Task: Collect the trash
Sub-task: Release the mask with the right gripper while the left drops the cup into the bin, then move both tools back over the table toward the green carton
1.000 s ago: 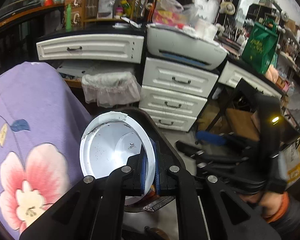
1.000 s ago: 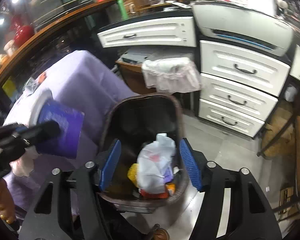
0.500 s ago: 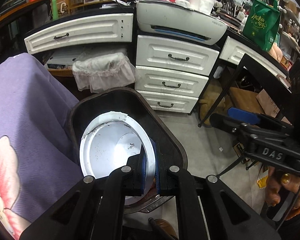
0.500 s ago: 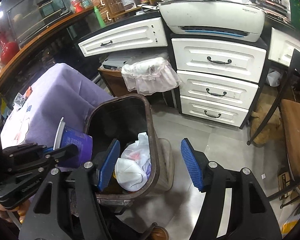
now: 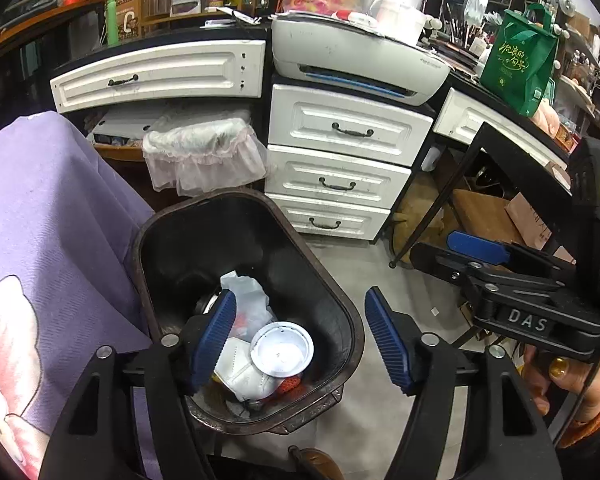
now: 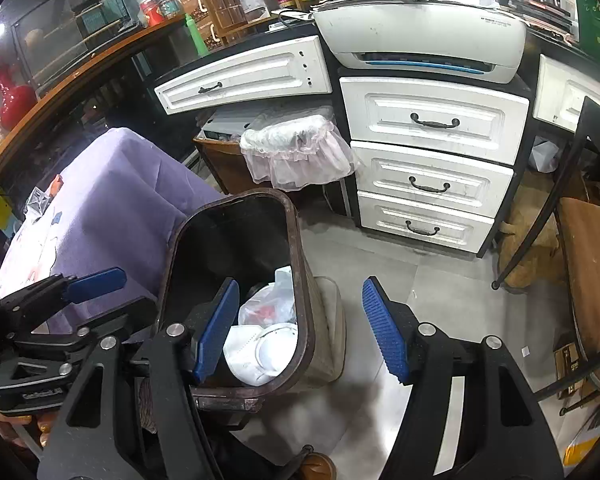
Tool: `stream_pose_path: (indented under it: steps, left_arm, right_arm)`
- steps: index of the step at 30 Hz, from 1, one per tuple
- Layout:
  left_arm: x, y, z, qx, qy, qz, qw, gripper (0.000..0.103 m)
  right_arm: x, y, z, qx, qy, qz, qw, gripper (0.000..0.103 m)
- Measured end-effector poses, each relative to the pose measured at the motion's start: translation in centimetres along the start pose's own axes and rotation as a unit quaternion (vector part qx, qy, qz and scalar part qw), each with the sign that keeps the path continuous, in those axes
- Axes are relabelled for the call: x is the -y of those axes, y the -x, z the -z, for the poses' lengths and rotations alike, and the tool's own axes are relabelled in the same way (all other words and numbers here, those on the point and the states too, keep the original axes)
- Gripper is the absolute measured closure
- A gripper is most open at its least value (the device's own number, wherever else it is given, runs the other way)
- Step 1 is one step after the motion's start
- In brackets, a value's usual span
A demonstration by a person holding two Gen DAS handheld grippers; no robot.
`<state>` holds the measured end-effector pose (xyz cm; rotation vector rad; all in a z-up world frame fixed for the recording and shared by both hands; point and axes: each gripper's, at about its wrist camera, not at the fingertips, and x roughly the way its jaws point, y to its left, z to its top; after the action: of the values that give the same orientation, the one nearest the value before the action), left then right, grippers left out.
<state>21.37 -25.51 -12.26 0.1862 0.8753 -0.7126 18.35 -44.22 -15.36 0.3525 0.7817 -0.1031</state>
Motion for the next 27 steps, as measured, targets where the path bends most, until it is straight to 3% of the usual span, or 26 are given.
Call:
stream_pose_path:
  steps: [8,15,27]
  left_arm:
    - [-0.4,2.2,-0.4,0.022,0.007,-0.004,0.9997,0.028]
    - [-2.7,6.2,-1.0,0.058,0.021,-0.024,0.9978,0.021]
    - [-11.1,12.9,0.4,0.108,0.096,-0.107,0.9836,0.016]
  right_arm:
    - [-1.2,0.5,-0.6,0.005,0.005,-0.017,1.000,0.038]
    - [-5.0,0.8,-2.0,0.010,0.048,-0.053,0.997,0.038]
    - [-14.4,0.0,-3.3,0.000,0.120,-0.130,0.984,0.038]
